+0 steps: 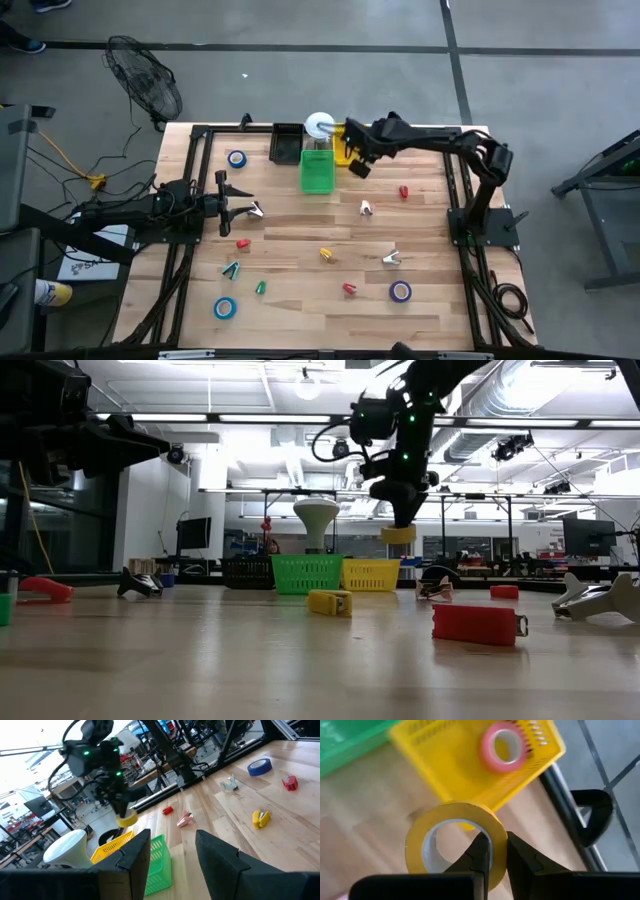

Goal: Pick and place Stapler, Stapler remover, tape
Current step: Put the yellow tape into the yellow bin

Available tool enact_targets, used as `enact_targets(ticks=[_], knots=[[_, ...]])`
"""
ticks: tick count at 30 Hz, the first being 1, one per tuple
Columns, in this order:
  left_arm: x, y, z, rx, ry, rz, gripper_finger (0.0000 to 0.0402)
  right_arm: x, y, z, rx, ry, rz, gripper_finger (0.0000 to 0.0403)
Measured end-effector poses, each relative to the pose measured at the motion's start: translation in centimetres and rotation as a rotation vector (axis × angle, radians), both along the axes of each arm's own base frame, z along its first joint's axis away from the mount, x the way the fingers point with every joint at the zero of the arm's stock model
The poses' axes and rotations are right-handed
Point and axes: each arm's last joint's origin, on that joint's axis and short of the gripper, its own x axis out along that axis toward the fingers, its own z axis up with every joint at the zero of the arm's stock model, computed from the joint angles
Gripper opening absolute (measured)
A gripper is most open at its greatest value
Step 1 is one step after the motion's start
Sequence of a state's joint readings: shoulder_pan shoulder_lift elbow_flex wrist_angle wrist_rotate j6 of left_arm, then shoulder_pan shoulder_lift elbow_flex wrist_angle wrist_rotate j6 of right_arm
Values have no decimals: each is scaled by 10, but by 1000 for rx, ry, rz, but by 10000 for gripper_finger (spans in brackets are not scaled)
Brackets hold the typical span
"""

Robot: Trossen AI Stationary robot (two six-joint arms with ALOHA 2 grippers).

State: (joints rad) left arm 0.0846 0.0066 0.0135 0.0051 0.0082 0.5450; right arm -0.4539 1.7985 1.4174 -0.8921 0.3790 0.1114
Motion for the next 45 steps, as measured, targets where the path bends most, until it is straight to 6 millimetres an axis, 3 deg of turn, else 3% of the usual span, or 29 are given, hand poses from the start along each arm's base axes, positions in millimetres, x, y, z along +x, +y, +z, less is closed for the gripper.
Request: enact_targets(ticks=[4,9,22,34,45], knots=[[0,0,0,0,0,0,154,-5,-24,2,29,-142,-137,34],[0,0,0,0,0,0,154,-10,-40,3,35,-231,-237,38],[0,0,0,0,0,0,154,1,-65,-25,99,-328,-270,41],[0,0,0,0,0,0,154,5,-73,-48,143,-306,-272,46],[0,0,0,0,0,0,154,6,-70,-50,199,-292,-201,48]])
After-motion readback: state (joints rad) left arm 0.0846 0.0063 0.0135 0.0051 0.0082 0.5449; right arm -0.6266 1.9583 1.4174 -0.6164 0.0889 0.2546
